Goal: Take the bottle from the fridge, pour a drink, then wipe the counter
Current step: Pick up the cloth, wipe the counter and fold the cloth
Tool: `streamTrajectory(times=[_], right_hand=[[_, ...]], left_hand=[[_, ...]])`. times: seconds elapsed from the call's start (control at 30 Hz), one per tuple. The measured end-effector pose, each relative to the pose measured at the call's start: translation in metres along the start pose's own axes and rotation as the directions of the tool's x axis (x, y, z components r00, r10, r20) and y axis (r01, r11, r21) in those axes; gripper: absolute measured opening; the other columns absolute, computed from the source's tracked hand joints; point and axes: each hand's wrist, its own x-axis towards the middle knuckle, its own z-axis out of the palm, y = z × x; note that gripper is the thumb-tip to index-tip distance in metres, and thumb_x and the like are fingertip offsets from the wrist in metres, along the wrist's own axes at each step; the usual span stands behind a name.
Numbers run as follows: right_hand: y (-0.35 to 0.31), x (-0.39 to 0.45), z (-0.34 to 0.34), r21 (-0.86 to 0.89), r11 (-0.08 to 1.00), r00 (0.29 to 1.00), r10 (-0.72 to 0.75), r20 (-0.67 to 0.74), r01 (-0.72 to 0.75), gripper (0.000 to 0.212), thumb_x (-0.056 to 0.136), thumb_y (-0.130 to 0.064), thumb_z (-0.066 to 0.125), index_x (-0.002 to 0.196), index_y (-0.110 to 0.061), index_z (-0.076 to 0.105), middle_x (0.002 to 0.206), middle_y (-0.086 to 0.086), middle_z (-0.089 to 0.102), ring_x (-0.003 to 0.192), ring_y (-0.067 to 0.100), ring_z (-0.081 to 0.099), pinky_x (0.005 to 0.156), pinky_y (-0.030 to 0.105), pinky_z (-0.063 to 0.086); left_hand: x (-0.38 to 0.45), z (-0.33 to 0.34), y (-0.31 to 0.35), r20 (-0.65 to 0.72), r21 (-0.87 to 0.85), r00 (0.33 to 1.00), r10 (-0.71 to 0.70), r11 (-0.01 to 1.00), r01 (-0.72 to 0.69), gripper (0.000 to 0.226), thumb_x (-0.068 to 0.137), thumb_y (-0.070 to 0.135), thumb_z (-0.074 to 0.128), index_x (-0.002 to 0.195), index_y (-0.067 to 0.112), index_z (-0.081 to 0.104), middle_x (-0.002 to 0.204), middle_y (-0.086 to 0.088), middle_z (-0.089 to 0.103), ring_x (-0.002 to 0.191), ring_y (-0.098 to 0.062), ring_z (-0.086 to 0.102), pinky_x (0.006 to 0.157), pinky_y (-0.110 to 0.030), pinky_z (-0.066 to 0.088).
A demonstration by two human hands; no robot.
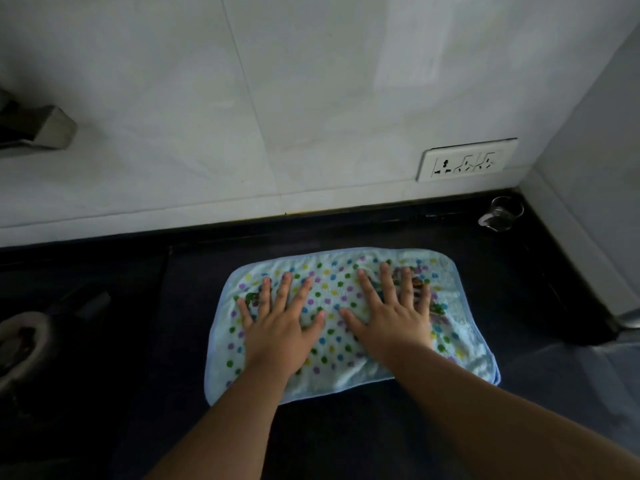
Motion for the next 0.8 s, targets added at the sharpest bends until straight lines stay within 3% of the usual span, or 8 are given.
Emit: streamTrajectory(times=[0.13,0.33,0.63,0.8], right_hand=[[-0.028,0.018,0.002,-0.013,0.993,0.993,-0.118,0.017,0.119,0.087,0.084,-0.091,0.000,0.155,-0.048,-0.027,0.166,-0.006,-0.035,0.150,0.031,-0.039,0.120,0.063,-0.020],[0.000,0.032,-0.004,-0.038,0.989,0.989,-0.144,0.017,0.144,0.085,0.083,-0.092,0.003,0.155,-0.054,-0.022,0.168,-0.017,-0.028,0.153,0.020,-0.033,0.123,0.057,-0.018],[0.116,-0.009,-0.014,-0.028,0.989,0.987,0.140,-0.080,-0.143,0.085,0.083,-0.092,0.004,0.156,-0.055,-0.020,0.170,-0.017,-0.020,0.158,0.018,-0.020,0.127,0.054,-0.009],[0.111,-0.091,0.002,0.050,0.987,0.985,0.158,-0.068,-0.155,0.092,0.081,-0.077,0.020,0.163,-0.039,0.007,0.175,-0.008,0.000,0.160,0.021,-0.013,0.128,0.054,-0.002]], left_hand=[[0.004,0.000,-0.021,-0.024,-0.032,0.989,-0.148,0.989,0.147,0.076,0.088,0.086,0.004,0.153,0.058,-0.023,0.170,0.015,-0.024,0.156,-0.023,-0.028,0.122,-0.066,-0.012],[0.010,-0.003,0.007,0.024,-0.045,0.979,-0.201,0.978,0.202,0.079,0.088,0.085,0.004,0.153,0.053,-0.029,0.169,0.007,-0.030,0.155,-0.032,-0.030,0.120,-0.070,-0.011],[-0.013,0.016,0.122,-0.028,-0.051,0.990,0.141,0.988,-0.143,0.078,0.093,0.081,0.001,0.160,0.046,-0.015,0.172,0.004,-0.021,0.155,-0.034,-0.030,0.117,-0.070,-0.015],[-0.070,0.031,0.128,-0.054,-0.029,0.965,0.255,0.966,-0.257,0.077,0.099,0.074,0.014,0.165,0.039,-0.004,0.174,0.004,-0.009,0.158,-0.030,-0.021,0.121,-0.068,-0.006]])
